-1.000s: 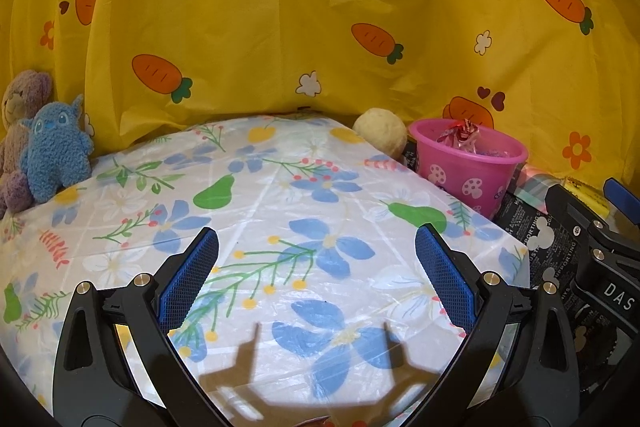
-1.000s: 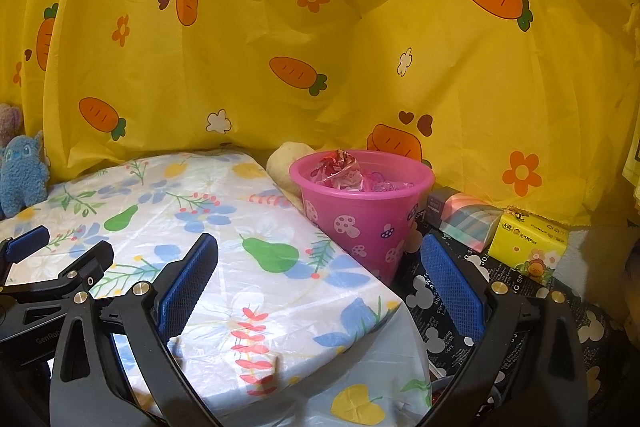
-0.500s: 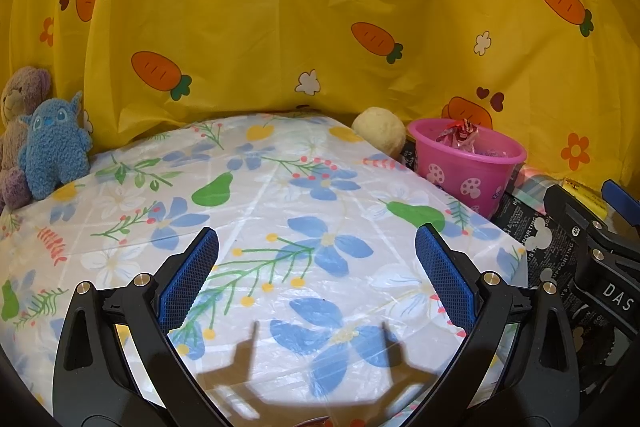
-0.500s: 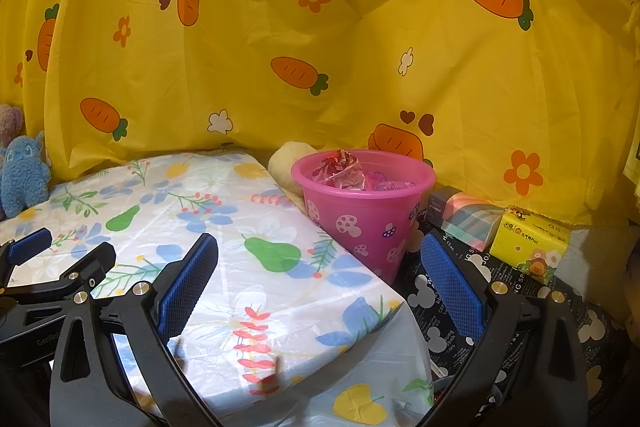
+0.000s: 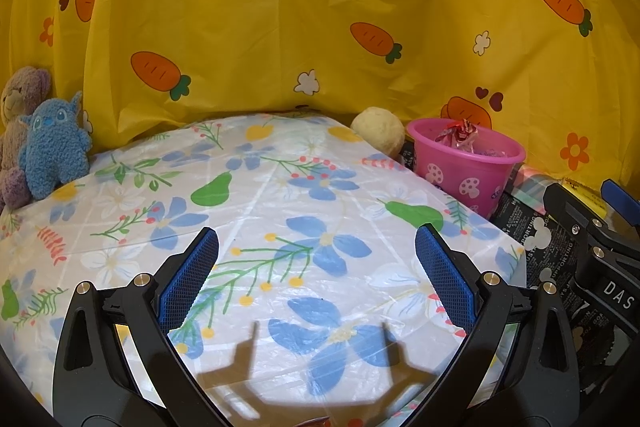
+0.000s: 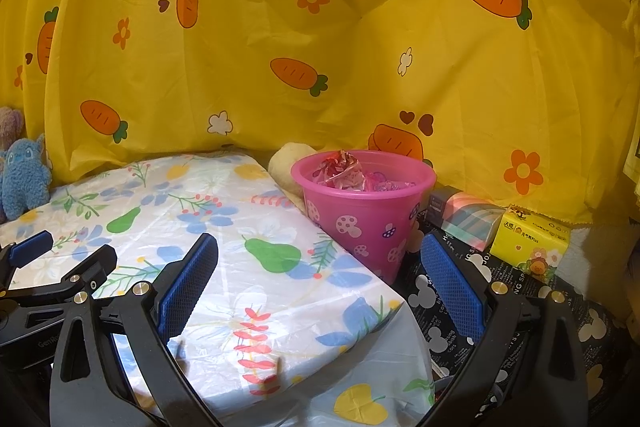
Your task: Collect trash
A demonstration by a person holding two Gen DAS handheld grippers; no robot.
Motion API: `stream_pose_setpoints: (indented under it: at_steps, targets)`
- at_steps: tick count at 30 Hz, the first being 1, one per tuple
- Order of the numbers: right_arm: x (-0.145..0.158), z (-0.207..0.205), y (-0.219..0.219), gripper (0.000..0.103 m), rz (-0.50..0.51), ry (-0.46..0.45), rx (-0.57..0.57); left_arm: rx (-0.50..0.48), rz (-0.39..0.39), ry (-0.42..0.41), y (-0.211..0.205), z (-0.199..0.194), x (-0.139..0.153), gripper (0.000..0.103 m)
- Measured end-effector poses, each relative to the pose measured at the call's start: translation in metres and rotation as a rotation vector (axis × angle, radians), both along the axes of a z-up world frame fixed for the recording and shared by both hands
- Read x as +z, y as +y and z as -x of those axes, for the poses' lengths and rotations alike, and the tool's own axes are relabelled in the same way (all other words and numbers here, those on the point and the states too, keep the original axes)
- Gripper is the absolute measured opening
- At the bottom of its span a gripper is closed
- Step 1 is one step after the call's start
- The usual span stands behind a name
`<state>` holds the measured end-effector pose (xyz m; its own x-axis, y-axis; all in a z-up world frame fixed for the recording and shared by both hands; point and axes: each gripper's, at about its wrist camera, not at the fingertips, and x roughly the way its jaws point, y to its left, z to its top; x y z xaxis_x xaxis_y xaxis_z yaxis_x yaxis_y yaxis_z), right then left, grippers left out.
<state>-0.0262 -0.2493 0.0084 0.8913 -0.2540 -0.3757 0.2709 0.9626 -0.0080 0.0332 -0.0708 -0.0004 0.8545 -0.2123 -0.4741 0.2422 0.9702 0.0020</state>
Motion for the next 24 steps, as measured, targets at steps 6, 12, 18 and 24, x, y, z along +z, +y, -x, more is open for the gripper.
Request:
stream_pose_setpoints:
  at_steps: [6,12,18,24]
  targets:
    - [-0.0002,0.0006,-0.0001,0.097,0.000,-0.002,-0.001,0.000,0.000,-0.001,-0.0015,0.0008,0.0000,0.097]
    - [0.0004,0.0004,0.0007,0.097,-0.001,-0.001,-0.001,-0.001,0.001,-0.002,-0.0019,0.0015,0.0004,0.097]
    - [0.0005,0.0012,0.0012,0.097,-0.001,-0.003,-0.004,-0.003,0.003,-0.002,-0.0018,0.0019,0.0009,0.097]
    - [0.0005,0.0016,0.0004,0.097,-0.001,-0.003,-0.003,-0.006,0.005,-0.002,-0.0037,0.0030,0.0017,0.097]
